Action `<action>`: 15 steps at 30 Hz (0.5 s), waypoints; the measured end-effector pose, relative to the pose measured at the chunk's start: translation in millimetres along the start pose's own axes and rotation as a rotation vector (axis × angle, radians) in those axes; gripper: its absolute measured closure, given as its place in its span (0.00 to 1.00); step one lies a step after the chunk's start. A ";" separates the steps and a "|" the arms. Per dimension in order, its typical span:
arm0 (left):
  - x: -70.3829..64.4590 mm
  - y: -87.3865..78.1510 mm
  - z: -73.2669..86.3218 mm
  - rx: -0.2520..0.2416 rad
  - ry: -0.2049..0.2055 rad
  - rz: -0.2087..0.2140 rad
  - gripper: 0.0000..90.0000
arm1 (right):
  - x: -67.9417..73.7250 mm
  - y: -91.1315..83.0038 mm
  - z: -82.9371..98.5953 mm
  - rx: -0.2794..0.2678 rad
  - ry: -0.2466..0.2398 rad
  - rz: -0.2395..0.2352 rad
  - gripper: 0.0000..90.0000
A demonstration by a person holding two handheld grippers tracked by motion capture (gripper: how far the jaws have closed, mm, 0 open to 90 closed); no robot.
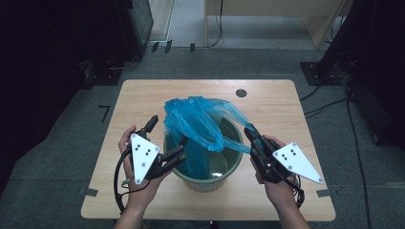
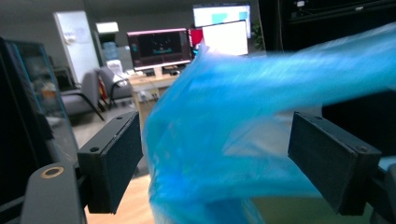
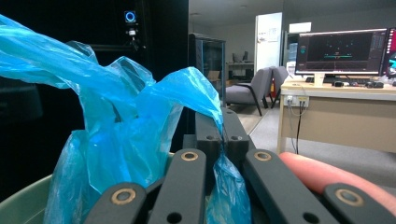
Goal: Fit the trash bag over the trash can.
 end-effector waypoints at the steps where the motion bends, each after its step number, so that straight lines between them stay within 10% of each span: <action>1: 0.0 0.0 0.0 0.000 0.000 0.000 0.19 | 1.0 0.1 -0.1 -0.001 0.001 -0.002 0.99; 8: -15.6 2.7 -14.9 -0.053 0.002 0.043 0.20 | 4.2 1.1 1.4 0.003 -0.022 -0.006 0.99; 11: -6.7 0.8 -19.5 -0.088 -0.043 0.084 0.62 | 3.4 0.0 2.8 0.008 -0.035 0.000 0.99; 15: 6.0 -1.4 -18.4 -0.090 -0.089 0.095 0.85 | -2.5 -1.1 5.2 0.015 -0.037 0.020 0.99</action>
Point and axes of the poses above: each handheld gripper's, and its own axes: y roughly forward along the jaws, z roughly out of its underside, x roughly to its left, the point moved 4 cm from there along y, roughly forward along the jaws, and after that the axes turned 6 degrees about -y, right-handed, at the moved point
